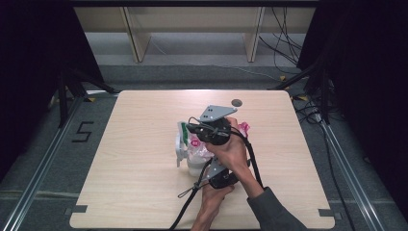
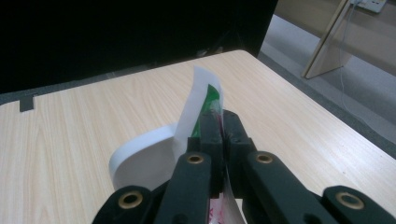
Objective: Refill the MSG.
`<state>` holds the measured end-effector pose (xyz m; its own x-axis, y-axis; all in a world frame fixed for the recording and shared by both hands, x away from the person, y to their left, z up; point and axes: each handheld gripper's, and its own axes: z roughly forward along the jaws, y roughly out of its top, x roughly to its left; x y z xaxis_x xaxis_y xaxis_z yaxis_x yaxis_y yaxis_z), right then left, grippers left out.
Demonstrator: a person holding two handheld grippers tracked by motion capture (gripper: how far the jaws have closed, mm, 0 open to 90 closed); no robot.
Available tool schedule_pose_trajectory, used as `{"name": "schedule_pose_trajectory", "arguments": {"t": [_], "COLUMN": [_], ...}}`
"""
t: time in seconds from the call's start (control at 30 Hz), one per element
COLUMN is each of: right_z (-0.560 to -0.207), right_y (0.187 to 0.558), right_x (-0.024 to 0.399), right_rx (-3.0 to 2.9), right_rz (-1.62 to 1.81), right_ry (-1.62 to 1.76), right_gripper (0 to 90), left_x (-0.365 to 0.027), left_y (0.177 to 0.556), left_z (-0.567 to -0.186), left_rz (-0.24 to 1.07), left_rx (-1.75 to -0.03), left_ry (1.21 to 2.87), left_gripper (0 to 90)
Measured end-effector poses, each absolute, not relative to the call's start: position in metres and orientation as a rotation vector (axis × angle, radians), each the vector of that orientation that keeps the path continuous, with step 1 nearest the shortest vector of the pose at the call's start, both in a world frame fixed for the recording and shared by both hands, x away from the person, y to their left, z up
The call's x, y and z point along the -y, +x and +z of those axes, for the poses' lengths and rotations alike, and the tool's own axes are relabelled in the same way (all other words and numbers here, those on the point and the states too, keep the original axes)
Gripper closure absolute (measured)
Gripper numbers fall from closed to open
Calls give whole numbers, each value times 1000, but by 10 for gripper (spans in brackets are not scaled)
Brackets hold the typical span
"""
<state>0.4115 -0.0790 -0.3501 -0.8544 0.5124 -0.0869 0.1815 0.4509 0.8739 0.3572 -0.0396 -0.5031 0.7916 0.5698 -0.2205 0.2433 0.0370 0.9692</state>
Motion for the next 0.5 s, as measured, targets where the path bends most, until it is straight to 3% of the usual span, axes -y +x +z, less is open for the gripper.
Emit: {"name": "schedule_pose_trajectory", "arguments": {"t": [0.5], "right_z": [-347], "right_y": [407], "right_x": [79], "right_rx": [-2337], "right_rz": [1384], "right_ry": [569], "right_gripper": [900], "left_x": [39], "left_y": [358], "left_z": [-501], "left_rz": [306], "left_rx": [-632], "left_ry": [1514], "left_gripper": [751]}}
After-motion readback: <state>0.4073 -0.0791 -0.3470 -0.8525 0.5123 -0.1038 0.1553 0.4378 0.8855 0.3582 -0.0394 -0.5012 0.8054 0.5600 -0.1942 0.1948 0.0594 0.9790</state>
